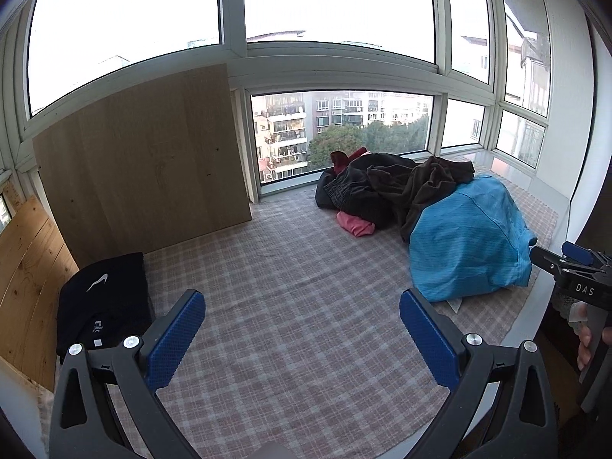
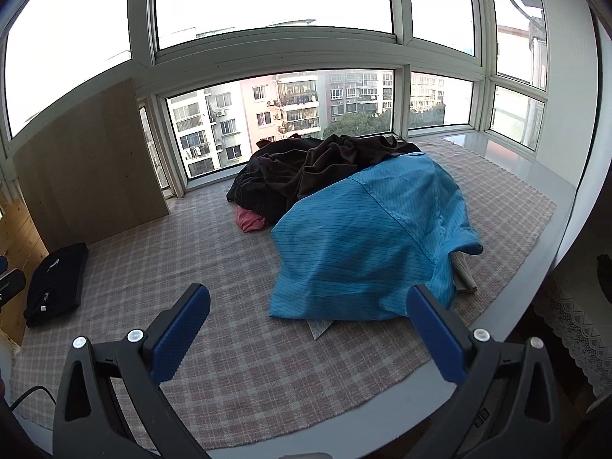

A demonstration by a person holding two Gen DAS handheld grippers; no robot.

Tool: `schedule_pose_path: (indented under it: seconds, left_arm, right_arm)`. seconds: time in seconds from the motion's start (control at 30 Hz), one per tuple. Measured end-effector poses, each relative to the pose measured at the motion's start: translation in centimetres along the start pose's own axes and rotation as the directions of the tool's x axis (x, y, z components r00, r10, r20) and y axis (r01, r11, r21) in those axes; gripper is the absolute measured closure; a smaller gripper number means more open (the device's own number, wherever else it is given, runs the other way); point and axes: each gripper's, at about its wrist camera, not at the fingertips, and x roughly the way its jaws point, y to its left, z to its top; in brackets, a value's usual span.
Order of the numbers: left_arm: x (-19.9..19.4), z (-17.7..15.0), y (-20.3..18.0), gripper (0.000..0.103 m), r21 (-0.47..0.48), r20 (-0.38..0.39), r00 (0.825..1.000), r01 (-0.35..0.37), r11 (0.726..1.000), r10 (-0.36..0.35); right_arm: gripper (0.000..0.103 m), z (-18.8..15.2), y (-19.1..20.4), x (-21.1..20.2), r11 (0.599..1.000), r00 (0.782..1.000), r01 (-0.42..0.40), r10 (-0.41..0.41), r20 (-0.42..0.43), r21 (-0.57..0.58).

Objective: Fold clothes
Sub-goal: 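Move both tools toward the light-blue striped coat on the clothes pile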

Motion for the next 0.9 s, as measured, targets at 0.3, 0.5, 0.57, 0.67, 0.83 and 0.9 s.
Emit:
schedule_pose_path:
  seconds: [0.3,0.5,0.57,0.67,0.83,0.9]
  left_arm:
    - [1.7,1.2,-3.7,0.001,0.070,-0.006,0.995,0.101,0.992,-0.101]
    - [2.8,1.9,-6.1,0.001,0.097,-0.020,0.989,0.145,0.985,-0.143]
    - [3.1,2.1,-6.8,0.001,0.097,-0.023,0.988,0.156,0.983,-0.154]
    - [3.6,2.4,-8.1,0.001,0.104,-0.018,0.987,0.162,0.981,-0.161]
    - [4.9,3.0,-10.7,0.001,0.109,-0.015,0.990,0.140,0.984,-0.139]
    - [5.7,3.1,-11.9,0.001,0.111,-0.021,0.990,0.142,0.984,-0.141]
  right_arm:
    - [0.000,0.1,-3.0,-1.1,0.991,0.992,0.125,-0.126,0.008,0.041]
    - [0.000,0.7,-5.0,-0.8,0.982,0.984,0.178,-0.179,0.010,0.055]
    - [0.000,1.0,-5.8,-0.4,0.983,0.984,0.175,-0.176,0.013,0.058]
    - [0.000,1.6,-7.1,0.2,0.984,0.986,0.165,-0.167,0.020,0.059]
    - [0.000,2.6,-10.8,1.9,0.988,0.990,0.139,-0.140,0.016,0.061]
    - [0.000,3.1,-12.8,2.6,0.989,0.991,0.132,-0.133,0.016,0.066]
